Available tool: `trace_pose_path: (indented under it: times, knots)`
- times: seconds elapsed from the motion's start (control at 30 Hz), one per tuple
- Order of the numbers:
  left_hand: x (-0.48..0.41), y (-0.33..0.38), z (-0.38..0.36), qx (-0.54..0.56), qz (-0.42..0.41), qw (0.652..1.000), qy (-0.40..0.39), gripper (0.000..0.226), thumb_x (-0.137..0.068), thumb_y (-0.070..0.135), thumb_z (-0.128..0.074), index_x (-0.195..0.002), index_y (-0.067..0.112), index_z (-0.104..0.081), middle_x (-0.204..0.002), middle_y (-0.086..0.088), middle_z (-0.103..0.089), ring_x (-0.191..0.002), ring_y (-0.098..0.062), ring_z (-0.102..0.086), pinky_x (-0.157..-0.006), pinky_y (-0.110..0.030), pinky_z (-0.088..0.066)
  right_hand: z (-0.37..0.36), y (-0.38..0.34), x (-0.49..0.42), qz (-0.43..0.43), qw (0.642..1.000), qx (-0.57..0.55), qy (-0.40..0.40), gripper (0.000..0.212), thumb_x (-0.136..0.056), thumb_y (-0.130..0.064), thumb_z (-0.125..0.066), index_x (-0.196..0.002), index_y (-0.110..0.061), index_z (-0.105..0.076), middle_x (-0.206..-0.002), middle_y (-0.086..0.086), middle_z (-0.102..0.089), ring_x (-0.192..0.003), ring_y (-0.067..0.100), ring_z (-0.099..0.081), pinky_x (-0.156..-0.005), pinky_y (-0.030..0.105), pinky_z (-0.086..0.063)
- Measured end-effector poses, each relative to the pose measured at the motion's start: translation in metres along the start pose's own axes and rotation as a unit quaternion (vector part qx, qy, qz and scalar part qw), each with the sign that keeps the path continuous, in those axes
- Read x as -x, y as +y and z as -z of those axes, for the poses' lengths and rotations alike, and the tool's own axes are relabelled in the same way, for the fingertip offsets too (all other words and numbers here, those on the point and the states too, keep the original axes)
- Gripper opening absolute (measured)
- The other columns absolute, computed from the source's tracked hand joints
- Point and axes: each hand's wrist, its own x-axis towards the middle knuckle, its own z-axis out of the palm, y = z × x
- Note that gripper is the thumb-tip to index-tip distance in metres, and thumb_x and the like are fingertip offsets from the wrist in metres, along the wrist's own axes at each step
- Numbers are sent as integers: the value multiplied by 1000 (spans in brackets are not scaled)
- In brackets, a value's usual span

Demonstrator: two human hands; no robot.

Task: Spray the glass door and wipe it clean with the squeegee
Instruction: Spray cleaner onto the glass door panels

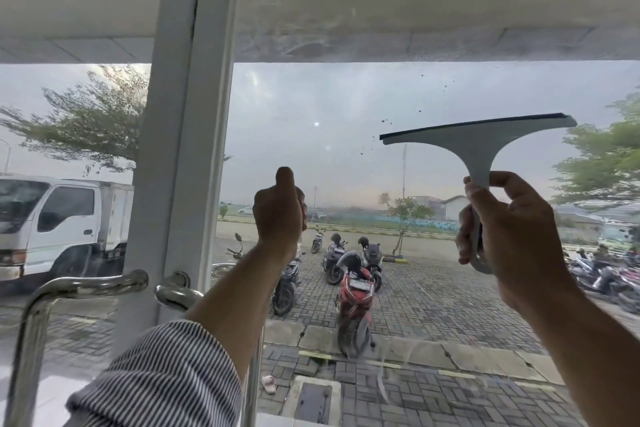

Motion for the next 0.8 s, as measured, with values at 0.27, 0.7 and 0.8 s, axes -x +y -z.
trace_pose_path:
  times: [0.27, 0.7, 0.8]
  knots:
    - [-3, -24, 26, -18, 44, 999, -21, 66, -100, 46, -43, -40, 19, -50, -41, 0, -46, -32, -13, -39, -46, -22, -35, -15, 3, 16, -18, 1000, 20, 15, 4, -100, -12, -53, -97, -13, -55, -51, 6, -48, -33, 21, -41, -36, 28, -38]
    - [24, -65, 54, 3, 37, 998, -57, 58, -103, 34, -38, -48, 19, -46, -41, -1, -42, -35, -17, -35, -42, -25, -32, -29, 17, 39, -28, 999, 38, 25, 5, -101, -12, -53, -97, -14, -56, -49, 4, -48, -33, 22, -41, -37, 31, -39]
    - [29, -69, 63, -16, 39, 995, -91, 59, -99, 40, -36, -46, 18, -47, -44, -4, -41, -37, -19, -35, -43, -25, -32, -31, 25, 45, -39, 998, 41, 26, 5, -101, -12, -54, -97, -13, -56, -49, 6, -48, -34, 22, -41, -38, 30, -38]
